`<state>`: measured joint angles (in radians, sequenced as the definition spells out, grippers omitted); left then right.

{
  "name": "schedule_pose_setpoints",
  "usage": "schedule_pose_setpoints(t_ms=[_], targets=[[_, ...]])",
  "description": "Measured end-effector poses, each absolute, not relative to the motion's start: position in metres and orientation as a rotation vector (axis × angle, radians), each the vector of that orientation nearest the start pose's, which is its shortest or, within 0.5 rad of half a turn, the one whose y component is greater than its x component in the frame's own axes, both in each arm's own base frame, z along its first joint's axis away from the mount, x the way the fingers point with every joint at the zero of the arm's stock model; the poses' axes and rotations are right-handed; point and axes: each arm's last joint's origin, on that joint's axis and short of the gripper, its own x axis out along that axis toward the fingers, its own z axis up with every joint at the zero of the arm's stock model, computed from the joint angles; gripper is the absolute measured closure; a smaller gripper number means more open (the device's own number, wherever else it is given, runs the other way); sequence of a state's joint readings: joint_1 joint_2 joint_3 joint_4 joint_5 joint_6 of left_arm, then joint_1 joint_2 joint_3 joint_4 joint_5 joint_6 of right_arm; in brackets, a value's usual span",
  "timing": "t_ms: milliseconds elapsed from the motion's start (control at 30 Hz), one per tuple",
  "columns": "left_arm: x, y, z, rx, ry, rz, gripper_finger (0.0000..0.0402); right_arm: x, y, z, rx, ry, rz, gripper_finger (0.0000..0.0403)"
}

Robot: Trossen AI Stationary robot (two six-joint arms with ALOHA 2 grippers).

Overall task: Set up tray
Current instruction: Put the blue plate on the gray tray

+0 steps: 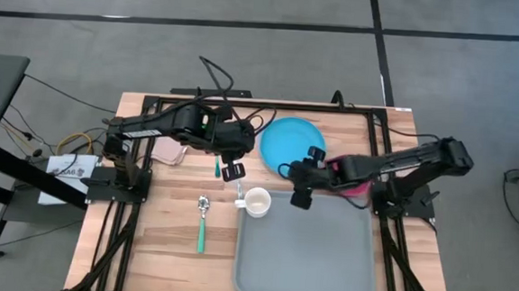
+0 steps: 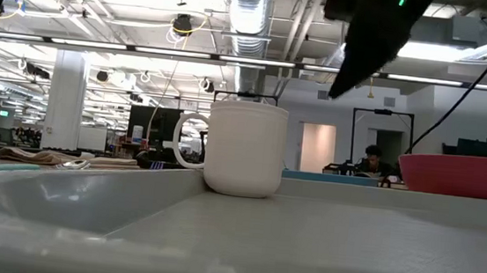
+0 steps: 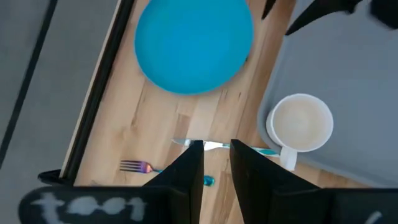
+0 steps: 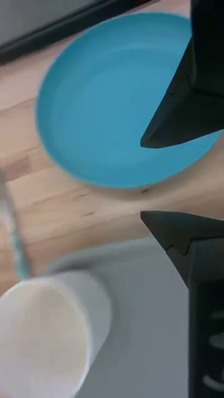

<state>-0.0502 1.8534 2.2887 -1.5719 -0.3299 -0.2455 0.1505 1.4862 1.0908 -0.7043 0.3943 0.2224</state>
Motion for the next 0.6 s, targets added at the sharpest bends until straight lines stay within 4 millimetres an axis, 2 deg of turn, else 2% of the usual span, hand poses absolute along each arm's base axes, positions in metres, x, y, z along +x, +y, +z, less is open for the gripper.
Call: schedule_pose_setpoints(t_ms=[233, 433, 600], targets=[[0.331, -0.007, 0.428, 0.028, 1.083, 0.375, 0.0334, 0.305, 0.005, 0.207, -0.122, 1.178, -0.395, 0.0244], [0.331, -0.007, 0.428, 0.041, 1.086, 0.368, 0.0334, 0.315, -0.009, 0.177, -0.122, 1.336, -0.318, 0.0265], [0.331, -0.007, 0.428, 0.064, 1.090, 0.356, 0.0334, 0.323, -0.016, 0.172, -0.088, 1.419, -0.243, 0.0274]])
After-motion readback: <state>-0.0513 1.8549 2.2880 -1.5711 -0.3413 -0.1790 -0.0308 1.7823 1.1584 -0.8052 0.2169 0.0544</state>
